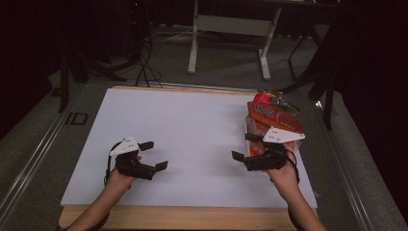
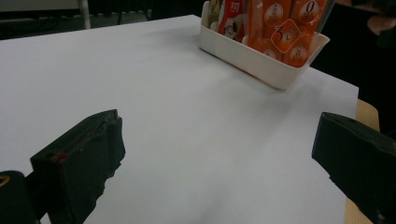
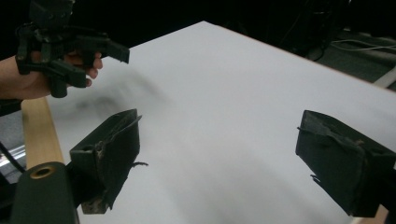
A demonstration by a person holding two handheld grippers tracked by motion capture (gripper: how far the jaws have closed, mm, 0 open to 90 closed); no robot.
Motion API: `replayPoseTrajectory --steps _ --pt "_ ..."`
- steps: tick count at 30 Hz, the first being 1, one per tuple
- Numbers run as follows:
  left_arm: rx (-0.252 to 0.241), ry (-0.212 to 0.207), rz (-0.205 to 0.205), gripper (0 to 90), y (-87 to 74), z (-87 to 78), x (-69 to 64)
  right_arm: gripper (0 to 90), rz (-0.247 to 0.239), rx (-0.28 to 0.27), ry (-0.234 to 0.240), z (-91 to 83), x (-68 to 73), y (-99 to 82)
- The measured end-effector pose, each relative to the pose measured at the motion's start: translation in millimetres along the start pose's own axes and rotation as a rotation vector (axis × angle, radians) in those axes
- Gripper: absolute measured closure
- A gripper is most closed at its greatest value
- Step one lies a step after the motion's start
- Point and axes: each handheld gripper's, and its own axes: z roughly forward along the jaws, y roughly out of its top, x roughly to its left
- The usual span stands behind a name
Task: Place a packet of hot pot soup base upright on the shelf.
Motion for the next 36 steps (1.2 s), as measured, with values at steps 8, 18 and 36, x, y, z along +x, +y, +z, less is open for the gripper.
replayPoseTrajectory --steps 8,18,36 --pt "0.003 -0.005 0.003 1.9 -0.6 0.3 -0.3 13.2 0.010 0.049 0.016 13.5 1.6 -19.6" --pt "0.003 -0.008 -0.003 1.8 -0.9 0.7 -0.2 14.1 0.008 0.078 -0.011 16.7 0.5 -36.8" --pt "0.010 -0.004 0.004 1.8 -5.7 2.4 0.7 13.9 0.021 0.107 -0.003 10.0 -1.5 -56.9"
